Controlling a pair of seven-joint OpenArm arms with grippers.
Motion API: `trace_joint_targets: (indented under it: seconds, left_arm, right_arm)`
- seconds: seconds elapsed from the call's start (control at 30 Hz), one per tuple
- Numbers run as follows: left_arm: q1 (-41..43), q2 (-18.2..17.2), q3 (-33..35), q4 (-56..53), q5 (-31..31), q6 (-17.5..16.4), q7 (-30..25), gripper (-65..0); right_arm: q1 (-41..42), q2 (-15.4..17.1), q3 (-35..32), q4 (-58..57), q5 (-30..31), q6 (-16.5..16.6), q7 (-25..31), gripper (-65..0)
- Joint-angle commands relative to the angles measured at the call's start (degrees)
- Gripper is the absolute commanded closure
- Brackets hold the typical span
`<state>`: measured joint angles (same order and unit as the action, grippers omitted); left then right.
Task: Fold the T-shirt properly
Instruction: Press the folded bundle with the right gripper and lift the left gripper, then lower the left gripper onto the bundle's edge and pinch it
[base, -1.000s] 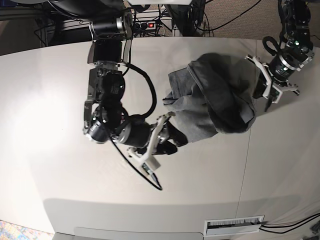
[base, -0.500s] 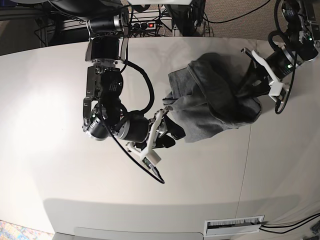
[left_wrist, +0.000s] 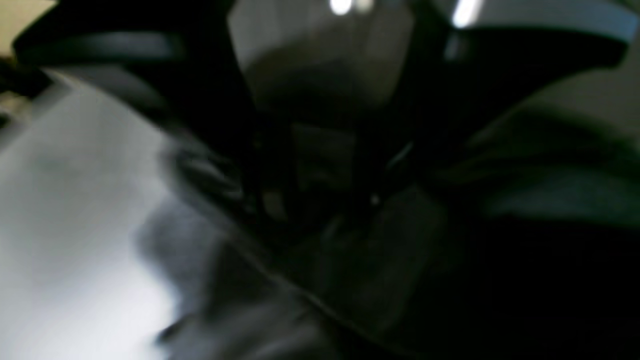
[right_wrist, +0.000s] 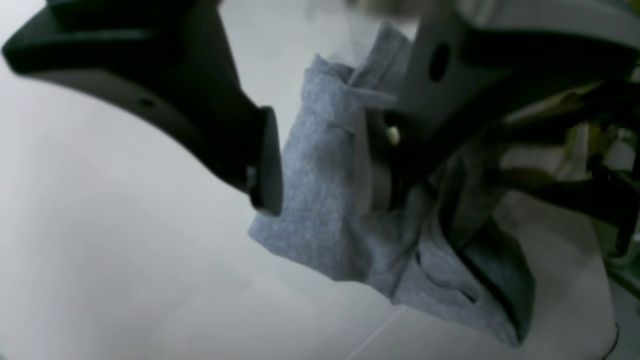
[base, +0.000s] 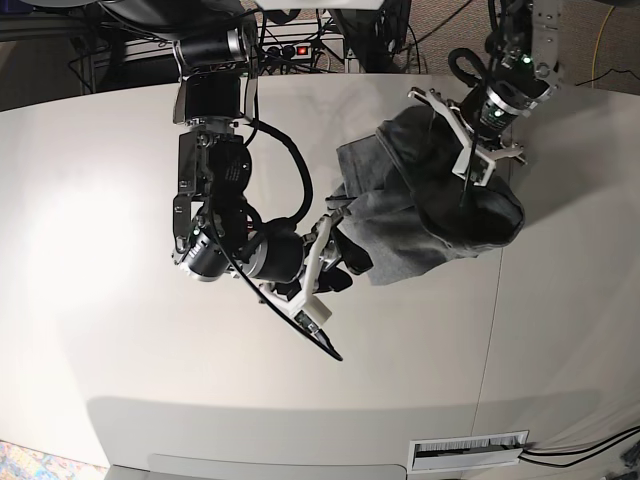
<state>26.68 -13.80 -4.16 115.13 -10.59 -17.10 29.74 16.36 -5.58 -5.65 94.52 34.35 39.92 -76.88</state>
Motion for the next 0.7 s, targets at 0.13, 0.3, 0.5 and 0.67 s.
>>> trace_joint_targets:
  seconds: [0.13,0.3,0.5,0.67]
  left_arm:
    - [-0.2,-0.2,5.4,3.3,12.6,10.8,-1.3,-22.4]
    - [-0.2,-0.2,11.3,4.4,26.9,21.5,1.4,-22.4]
    - [0.2,-0.3,13.0,4.7,30.2,23.3,4.2,-22.4]
    - [0.3,-0.3,13.0,10.2,23.2,23.0,5.8,-22.5]
  right_arm:
    - [1.4,-0.3,0.0,1.0,1.2,0.1,1.7,-25.5]
    - [1.4,-0.3,0.0,1.0,1.2,0.1,1.7,-25.5]
    - [1.4,-0.3,0.0,1.0,1.2,0.1,1.7,-25.5]
    - [1.4,-0.3,0.0,1.0,1.2,0.1,1.9,-25.5]
